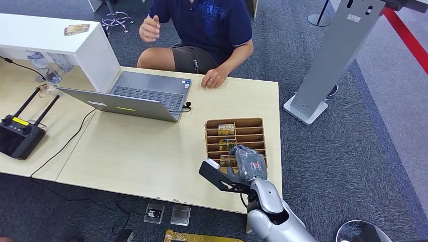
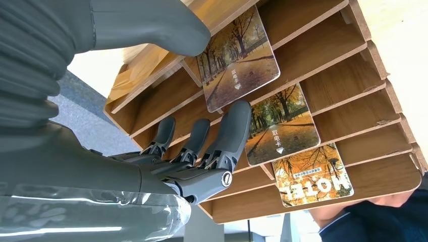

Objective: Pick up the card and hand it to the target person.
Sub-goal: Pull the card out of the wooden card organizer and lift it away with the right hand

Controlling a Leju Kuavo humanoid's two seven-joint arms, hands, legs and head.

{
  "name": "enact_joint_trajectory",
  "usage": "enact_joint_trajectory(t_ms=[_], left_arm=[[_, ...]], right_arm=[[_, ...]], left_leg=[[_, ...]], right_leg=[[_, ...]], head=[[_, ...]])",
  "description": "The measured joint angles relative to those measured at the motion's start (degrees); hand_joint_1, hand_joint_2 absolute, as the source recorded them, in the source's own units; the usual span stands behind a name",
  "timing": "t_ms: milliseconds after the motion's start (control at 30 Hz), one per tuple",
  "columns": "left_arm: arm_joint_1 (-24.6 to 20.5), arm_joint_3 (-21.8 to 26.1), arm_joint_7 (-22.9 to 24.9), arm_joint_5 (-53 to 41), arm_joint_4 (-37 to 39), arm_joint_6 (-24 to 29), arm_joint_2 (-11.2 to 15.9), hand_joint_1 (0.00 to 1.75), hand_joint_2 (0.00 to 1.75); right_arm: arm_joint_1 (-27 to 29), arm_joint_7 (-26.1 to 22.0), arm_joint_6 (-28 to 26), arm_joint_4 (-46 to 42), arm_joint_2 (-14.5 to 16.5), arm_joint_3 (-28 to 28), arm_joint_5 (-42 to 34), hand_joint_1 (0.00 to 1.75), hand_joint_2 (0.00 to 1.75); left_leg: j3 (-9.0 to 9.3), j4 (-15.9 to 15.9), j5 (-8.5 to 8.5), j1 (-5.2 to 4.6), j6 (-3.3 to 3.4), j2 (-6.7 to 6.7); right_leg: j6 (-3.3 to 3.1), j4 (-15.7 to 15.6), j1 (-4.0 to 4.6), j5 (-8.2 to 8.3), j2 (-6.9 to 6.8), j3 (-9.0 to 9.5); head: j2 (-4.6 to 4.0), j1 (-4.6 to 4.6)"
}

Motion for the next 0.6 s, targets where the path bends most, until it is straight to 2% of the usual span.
enact_joint_trajectory(t_ms=[433,600], left_arm=[[0.1,0.0,-0.3,0.1,0.0,0.1,-0.1,0.00,0.00],[0.1,0.0,-0.3,0.1,0.0,0.2,-0.2,0.00,0.00]], right_arm=[[0.1,-0.2,0.4,0.8,0.4,0.0,-0.3,0.87,1.75],[0.1,-0.4,0.4,1.2,0.5,0.0,-0.3,0.96,1.75]], left_leg=[[-0.01,0.0,0.00,0.00,0.00,0.00],[-0.01,0.0,0.00,0.00,0.00,0.00]], right_leg=[[0.00,0.0,0.00,0.00,0.00,0.00],[0.00,0.0,0.00,0.00,0.01,0.00]], head=[[0.00,0.02],[0.00,-0.01]])
